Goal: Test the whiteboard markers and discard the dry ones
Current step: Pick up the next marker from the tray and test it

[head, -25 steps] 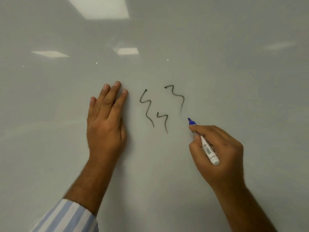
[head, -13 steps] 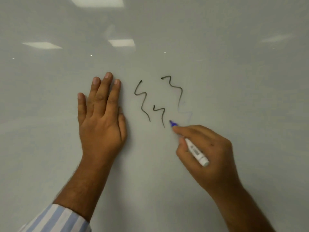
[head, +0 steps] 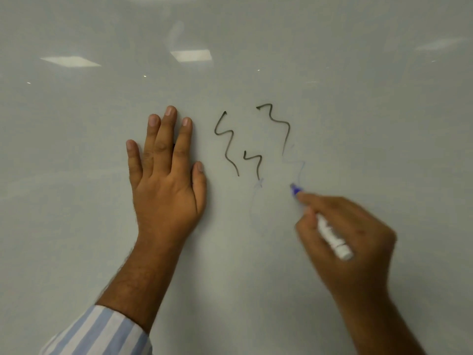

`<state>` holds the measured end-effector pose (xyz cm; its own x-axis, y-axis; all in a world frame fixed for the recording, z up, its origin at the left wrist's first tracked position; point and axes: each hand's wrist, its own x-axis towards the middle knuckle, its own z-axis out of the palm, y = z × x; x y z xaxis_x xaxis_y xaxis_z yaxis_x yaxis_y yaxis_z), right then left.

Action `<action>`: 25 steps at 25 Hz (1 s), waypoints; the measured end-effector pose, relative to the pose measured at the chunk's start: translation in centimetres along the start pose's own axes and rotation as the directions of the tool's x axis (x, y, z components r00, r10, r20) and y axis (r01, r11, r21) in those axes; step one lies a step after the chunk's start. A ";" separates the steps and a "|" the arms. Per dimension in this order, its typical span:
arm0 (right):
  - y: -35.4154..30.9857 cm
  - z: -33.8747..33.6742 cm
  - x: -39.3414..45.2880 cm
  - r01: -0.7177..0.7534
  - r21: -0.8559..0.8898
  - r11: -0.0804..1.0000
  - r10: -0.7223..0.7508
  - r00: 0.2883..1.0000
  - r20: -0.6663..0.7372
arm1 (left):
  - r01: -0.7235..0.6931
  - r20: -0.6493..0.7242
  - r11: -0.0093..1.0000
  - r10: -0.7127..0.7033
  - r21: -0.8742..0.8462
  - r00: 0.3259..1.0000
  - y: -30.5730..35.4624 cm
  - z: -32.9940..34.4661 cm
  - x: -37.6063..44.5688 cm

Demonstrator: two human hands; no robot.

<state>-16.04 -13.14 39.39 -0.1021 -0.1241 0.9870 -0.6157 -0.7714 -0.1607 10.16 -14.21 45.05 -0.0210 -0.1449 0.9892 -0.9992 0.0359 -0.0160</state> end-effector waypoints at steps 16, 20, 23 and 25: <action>0.1 0.3 -1.7 0.067 0.110 0.992 -0.088 0.977 0.196 | -0.043 -0.008 0.994 0.042 -0.096 0.999 -0.3 0.3 -2.1; -0.5 0.3 -1.8 -0.019 0.065 0.998 0.008 0.985 0.170 | -0.057 -0.047 0.989 0.051 -0.137 0.998 -0.6 0.4 -2.4; -1.2 -0.6 -2.4 -0.134 0.069 0.989 0.115 0.966 0.233 | -0.073 -0.079 0.982 0.059 -0.177 0.995 -0.5 0.3 -2.6; -1.5 -0.9 -3.1 -0.213 0.095 0.972 0.178 0.941 0.289 | -0.082 -0.100 0.965 0.059 -0.249 0.993 -0.7 0.1 -2.8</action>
<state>-15.45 -11.02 36.59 0.0204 -0.4347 0.9004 -0.5028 -0.7828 -0.3666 10.96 -13.95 42.29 -0.0764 -0.0425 0.9962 -0.9543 0.2925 -0.0607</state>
